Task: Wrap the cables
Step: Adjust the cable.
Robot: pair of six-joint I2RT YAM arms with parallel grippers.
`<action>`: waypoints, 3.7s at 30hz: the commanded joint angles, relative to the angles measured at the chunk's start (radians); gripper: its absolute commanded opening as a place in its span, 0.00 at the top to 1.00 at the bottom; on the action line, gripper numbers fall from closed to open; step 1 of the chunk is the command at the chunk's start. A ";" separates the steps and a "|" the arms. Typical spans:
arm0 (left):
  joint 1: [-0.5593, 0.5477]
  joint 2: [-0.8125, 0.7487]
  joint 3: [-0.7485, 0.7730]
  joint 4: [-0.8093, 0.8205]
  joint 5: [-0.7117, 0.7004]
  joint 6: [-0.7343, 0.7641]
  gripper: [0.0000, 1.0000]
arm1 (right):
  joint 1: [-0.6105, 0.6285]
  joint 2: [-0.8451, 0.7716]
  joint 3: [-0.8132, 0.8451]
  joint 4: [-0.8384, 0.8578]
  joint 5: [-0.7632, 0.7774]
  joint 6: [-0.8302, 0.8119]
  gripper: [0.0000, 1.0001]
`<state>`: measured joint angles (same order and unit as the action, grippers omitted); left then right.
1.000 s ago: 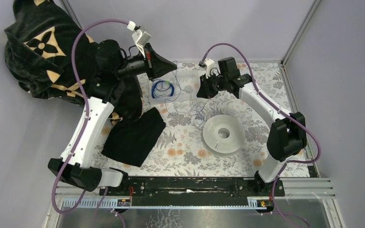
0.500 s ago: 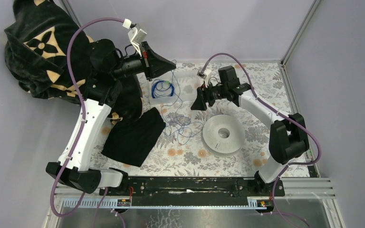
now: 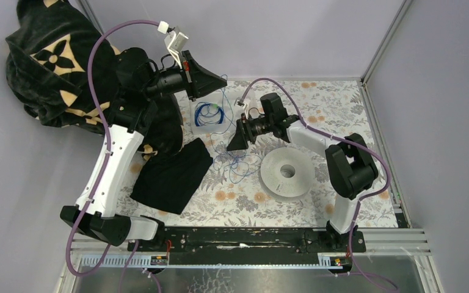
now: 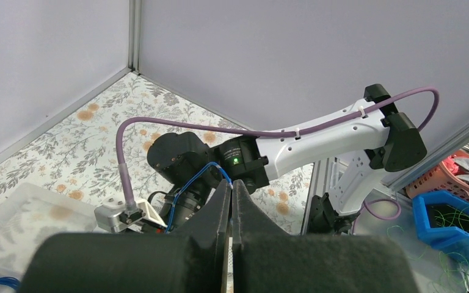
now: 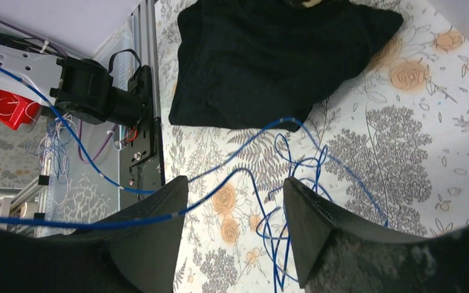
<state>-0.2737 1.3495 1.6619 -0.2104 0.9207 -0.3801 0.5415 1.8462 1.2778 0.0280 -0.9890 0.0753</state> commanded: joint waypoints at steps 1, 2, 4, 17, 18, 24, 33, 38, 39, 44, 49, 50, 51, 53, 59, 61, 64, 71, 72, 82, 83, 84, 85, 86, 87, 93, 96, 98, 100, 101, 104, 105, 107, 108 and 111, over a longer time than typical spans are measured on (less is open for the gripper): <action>0.005 -0.001 0.024 0.041 0.022 -0.023 1.00 | 0.021 0.001 0.030 0.141 0.008 0.069 0.36; 0.006 0.000 0.025 0.040 0.022 -0.022 1.00 | 0.021 0.009 0.034 0.150 0.010 0.081 0.37; 0.005 -0.001 0.025 0.038 0.023 -0.021 1.00 | 0.021 0.025 0.044 0.151 0.018 0.085 0.41; 0.013 -0.009 0.003 0.039 0.007 -0.011 1.00 | 0.052 0.062 0.065 0.159 0.022 0.090 0.61; 0.016 -0.010 0.000 0.036 0.001 -0.003 1.00 | 0.051 0.057 0.063 0.158 0.030 0.089 0.65; 0.053 -0.026 0.029 -0.096 -0.080 0.147 1.00 | 0.017 -0.021 0.117 0.013 0.155 0.019 0.89; 0.075 -0.034 0.225 -0.393 -0.509 0.629 1.00 | -0.123 -0.227 0.288 -0.289 0.625 -0.202 1.00; 0.076 -0.032 0.246 -0.421 -0.504 0.677 1.00 | -0.124 -0.286 0.327 -0.352 0.775 -0.303 1.00; 0.076 -0.033 0.243 -0.418 -0.482 0.665 1.00 | -0.124 -0.290 0.330 -0.359 0.758 -0.306 1.00; 0.075 -0.029 0.225 -0.400 -0.431 0.633 1.00 | -0.124 -0.270 0.352 -0.411 0.710 -0.321 0.91; 0.076 -0.041 0.208 -0.377 -0.431 0.597 1.00 | -0.124 -0.201 0.324 -0.437 0.746 -0.313 0.69; 0.076 -0.041 0.207 -0.376 -0.421 0.589 1.00 | -0.124 -0.191 0.302 -0.432 0.754 -0.311 0.65; 0.076 -0.043 0.203 -0.374 -0.412 0.583 1.00 | -0.124 -0.157 0.283 -0.432 0.757 -0.314 0.62; 0.077 -0.049 0.181 -0.368 -0.398 0.575 1.00 | -0.124 -0.114 0.236 -0.438 0.745 -0.313 0.58; 0.076 -0.060 0.096 -0.381 -0.372 0.610 1.00 | -0.124 -0.067 0.157 -0.445 0.475 -0.317 0.37; 0.076 -0.059 0.088 -0.403 -0.358 0.633 1.00 | -0.123 -0.045 0.172 -0.460 0.413 -0.315 0.31; 0.074 -0.064 0.091 -0.432 -0.335 0.657 1.00 | -0.117 -0.021 0.185 -0.445 0.304 -0.283 0.27; 0.074 -0.066 0.115 -0.452 -0.341 0.671 1.00 | -0.061 0.021 0.184 -0.437 0.121 -0.305 0.19; 0.074 -0.066 0.115 -0.452 -0.343 0.671 1.00 | -0.047 0.019 0.176 -0.446 0.104 -0.334 0.18; 0.075 -0.057 0.127 -0.452 -0.350 0.673 1.00 | 0.041 0.086 0.178 -0.493 0.088 -0.473 0.16; 0.076 -0.057 0.130 -0.452 -0.353 0.672 1.00 | 0.044 0.098 0.184 -0.506 0.084 -0.495 0.16; 0.075 -0.056 0.132 -0.450 -0.357 0.671 1.00 | 0.047 0.110 0.187 -0.519 0.078 -0.516 0.16; 0.075 -0.056 0.134 -0.446 -0.364 0.670 1.00 | 0.050 0.115 0.183 -0.523 0.075 -0.529 0.17; 0.074 -0.056 0.137 -0.444 -0.373 0.668 1.00 | 0.052 0.120 0.178 -0.526 0.070 -0.540 0.17; 0.074 -0.056 0.137 -0.440 -0.382 0.668 1.00 | 0.055 0.123 0.175 -0.526 0.070 -0.548 0.19; 0.076 -0.048 0.136 -0.435 -0.414 0.665 1.00 | 0.055 0.101 0.197 -0.505 0.141 -0.520 0.61; 0.077 -0.046 0.138 -0.434 -0.496 0.700 1.00 | 0.038 0.025 0.219 -0.520 0.251 -0.518 0.92; 0.080 -0.048 0.142 -0.436 -0.574 0.746 1.00 | 0.019 -0.042 0.234 -0.522 0.381 -0.502 1.00; 0.082 -0.046 0.147 -0.434 -0.673 0.795 1.00 | -0.012 -0.115 0.264 -0.528 0.528 -0.486 1.00; 0.083 -0.046 0.146 -0.430 -0.724 0.820 1.00 | -0.030 -0.151 0.287 -0.533 0.609 -0.478 1.00; 0.082 -0.040 0.138 -0.407 -0.869 0.891 1.00 | -0.062 -0.246 0.365 -0.537 0.935 -0.500 1.00; 0.082 -0.038 0.131 -0.402 -0.899 0.918 1.00 | -0.062 -0.273 0.379 -0.519 1.055 -0.530 1.00; 0.082 -0.033 0.114 -0.417 -0.937 0.972 1.00 | -0.062 -0.318 0.413 -0.462 1.266 -0.597 1.00; 0.082 -0.028 0.107 -0.445 -0.937 1.002 1.00 | -0.062 -0.327 0.435 -0.456 1.324 -0.635 1.00; 0.083 -0.021 0.065 -0.570 -0.901 1.091 1.00 | -0.063 -0.326 0.504 -0.502 1.368 -0.675 1.00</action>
<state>-0.1997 1.3155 1.7691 -0.6743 0.0772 0.5522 0.4675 1.5291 1.7039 -0.4686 0.1020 -0.5007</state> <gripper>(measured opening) 0.011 0.014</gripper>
